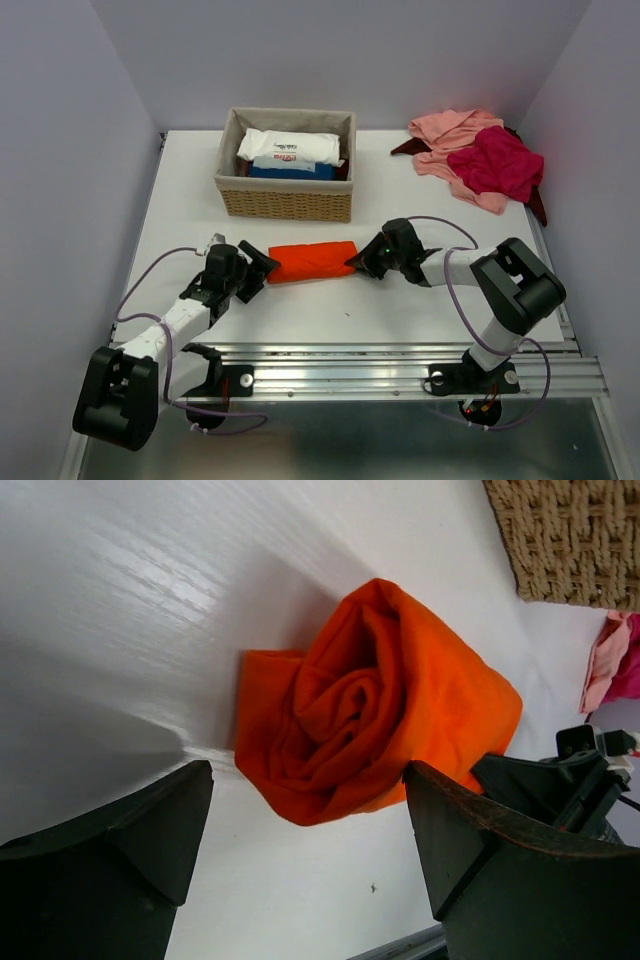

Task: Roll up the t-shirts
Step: Pick up the T-shirt from the center of the board, then place the T-shirt in the bin.

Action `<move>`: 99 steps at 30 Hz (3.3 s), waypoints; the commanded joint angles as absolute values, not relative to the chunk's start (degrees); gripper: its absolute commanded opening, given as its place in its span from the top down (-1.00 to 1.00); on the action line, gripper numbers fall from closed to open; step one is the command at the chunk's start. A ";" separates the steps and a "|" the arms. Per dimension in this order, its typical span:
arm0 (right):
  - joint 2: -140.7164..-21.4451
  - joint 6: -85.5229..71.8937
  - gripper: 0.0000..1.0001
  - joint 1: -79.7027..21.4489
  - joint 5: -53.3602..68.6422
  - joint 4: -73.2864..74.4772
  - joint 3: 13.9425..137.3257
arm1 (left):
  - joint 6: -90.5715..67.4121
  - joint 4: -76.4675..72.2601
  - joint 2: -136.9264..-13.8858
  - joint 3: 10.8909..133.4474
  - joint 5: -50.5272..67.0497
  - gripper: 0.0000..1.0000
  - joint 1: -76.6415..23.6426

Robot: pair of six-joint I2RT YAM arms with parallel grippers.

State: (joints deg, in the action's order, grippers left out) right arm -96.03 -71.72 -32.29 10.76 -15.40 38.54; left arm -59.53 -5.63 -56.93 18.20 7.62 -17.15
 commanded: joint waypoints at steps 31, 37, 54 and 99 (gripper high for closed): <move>-96.06 -70.05 -0.32 -32.17 8.26 -12.83 37.26 | -53.26 -12.39 -66.53 23.03 6.42 1.00 -16.96; -99.31 -67.86 0.08 -32.17 5.45 -12.92 40.95 | -52.65 -12.39 -66.97 23.91 6.77 1.00 -16.96; -81.31 -57.66 0.99 -32.69 3.16 -0.18 46.67 | -43.51 6.40 -60.82 39.87 9.49 1.00 -16.96; -112.76 -34.98 0.99 -32.08 -1.58 7.82 95.63 | -18.72 9.58 -106.52 94.57 24.25 1.00 -0.53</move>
State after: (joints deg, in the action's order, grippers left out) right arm -114.02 -36.82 -32.58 -0.89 9.13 96.60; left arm -20.71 14.41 -108.20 94.78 22.52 -1.19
